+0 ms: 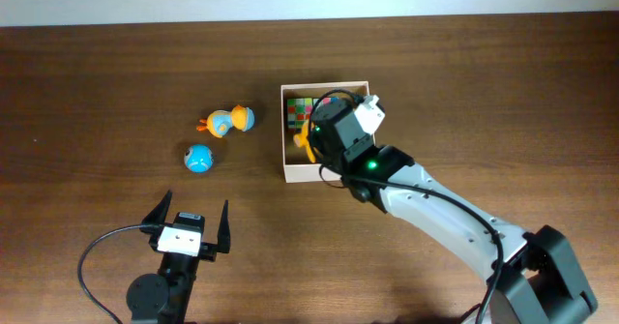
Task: Pack container
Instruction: 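Lower the yellow toy into the box and open the right gripper, then raise the right gripper and move it right away from the box, then move the left gripper over the orange-and-blue duck toy and lower, then close the left gripper on the duck toy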
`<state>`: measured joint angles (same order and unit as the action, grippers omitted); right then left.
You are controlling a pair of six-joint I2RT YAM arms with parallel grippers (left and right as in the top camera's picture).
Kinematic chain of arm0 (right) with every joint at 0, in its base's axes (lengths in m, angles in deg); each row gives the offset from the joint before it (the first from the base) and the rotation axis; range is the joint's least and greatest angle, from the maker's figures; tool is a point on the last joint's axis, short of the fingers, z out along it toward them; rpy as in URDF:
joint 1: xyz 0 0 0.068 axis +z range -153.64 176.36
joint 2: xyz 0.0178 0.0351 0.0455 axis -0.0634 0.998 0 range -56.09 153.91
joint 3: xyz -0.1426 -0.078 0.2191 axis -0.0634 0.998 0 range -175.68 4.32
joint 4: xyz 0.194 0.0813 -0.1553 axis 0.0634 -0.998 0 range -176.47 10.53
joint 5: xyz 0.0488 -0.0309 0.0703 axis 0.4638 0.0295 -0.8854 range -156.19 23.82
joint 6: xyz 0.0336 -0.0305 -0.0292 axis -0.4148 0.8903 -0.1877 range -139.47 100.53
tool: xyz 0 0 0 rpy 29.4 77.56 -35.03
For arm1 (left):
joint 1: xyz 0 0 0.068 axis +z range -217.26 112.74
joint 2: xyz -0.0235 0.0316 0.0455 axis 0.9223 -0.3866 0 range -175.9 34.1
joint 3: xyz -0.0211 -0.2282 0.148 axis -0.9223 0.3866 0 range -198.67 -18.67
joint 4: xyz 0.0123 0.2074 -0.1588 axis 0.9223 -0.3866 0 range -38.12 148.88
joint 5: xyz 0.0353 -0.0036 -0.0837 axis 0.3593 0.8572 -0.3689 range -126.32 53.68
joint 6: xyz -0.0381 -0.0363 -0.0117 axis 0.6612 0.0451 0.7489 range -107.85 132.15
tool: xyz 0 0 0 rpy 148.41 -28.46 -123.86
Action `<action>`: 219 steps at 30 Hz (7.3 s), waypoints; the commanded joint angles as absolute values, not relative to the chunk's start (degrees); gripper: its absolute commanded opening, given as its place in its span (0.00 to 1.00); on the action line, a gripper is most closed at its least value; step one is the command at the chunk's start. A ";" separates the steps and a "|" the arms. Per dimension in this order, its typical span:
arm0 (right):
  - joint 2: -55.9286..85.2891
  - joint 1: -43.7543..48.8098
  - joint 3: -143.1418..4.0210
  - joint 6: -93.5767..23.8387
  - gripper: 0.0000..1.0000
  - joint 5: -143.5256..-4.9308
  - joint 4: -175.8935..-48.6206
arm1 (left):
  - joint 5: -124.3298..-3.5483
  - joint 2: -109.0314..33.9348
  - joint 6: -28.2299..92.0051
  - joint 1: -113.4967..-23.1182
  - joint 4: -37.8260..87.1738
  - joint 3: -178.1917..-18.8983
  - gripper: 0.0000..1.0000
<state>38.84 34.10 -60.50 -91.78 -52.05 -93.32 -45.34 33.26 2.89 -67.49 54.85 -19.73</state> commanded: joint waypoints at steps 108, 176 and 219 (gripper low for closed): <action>34.71 -10.58 -67.47 -55.26 0.99 -46.44 -134.56 | -50.34 33.74 4.99 -67.18 55.22 -19.47 0.99; 34.71 -38.86 -67.58 -52.29 0.99 -72.18 -136.05 | -48.90 -75.57 6.50 -67.23 6.24 -117.28 0.99; 34.71 -38.86 -67.58 -52.31 0.99 -72.18 -136.05 | -48.53 -92.44 6.57 -69.17 11.09 -117.28 0.07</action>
